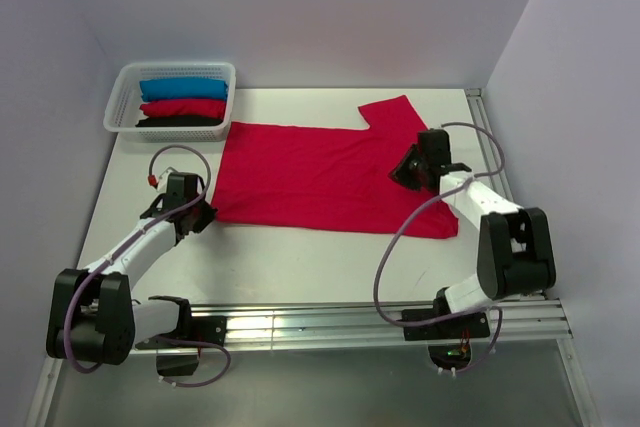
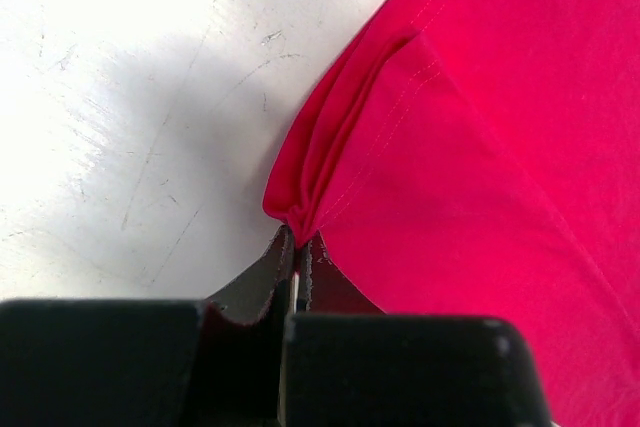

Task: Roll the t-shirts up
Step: Fold the tshirt

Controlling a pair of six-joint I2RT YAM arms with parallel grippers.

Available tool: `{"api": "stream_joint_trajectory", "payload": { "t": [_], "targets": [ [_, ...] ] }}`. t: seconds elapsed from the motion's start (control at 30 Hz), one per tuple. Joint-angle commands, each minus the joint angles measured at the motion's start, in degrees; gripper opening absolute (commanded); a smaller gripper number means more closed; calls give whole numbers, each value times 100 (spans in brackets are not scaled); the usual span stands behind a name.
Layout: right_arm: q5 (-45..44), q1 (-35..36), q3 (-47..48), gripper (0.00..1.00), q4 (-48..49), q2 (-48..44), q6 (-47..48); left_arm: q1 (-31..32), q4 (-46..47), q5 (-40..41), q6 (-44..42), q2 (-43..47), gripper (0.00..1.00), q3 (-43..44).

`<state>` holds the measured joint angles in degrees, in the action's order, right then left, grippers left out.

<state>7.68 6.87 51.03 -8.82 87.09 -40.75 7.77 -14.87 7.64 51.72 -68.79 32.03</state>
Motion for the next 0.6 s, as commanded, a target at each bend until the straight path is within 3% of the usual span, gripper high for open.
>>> {"api": "stream_joint_trajectory", "payload": {
  "t": [0.0, 0.1, 0.23, 0.37, 0.43, 0.57],
  "targets": [
    [-557, -63, -390, 31, -655, -736, 172, 23, -86, 72, -92, 86, 0, -57],
    [-635, -203, -865, 42, -928, -1614, 234, 23, -95, 54, -92, 33, 0, -83],
    [-1216, -502, -1086, 42, -1971, -2414, -29, 23, -68, -25, -84, 120, 0, -179],
    [-1181, -1020, -1489, 47, -2273, -2819, -152, 23, -173, 45, -75, 191, 0, -206],
    [-1243, -1118, -1621, 47, -2326, -2960, -249, 23, -261, 36, -92, 165, 0, -171],
    [-1690, -1223, -1999, 36, -2309, -3207, -600, 23, -323, -51, -136, 86, 0, -127]
  ]
}}
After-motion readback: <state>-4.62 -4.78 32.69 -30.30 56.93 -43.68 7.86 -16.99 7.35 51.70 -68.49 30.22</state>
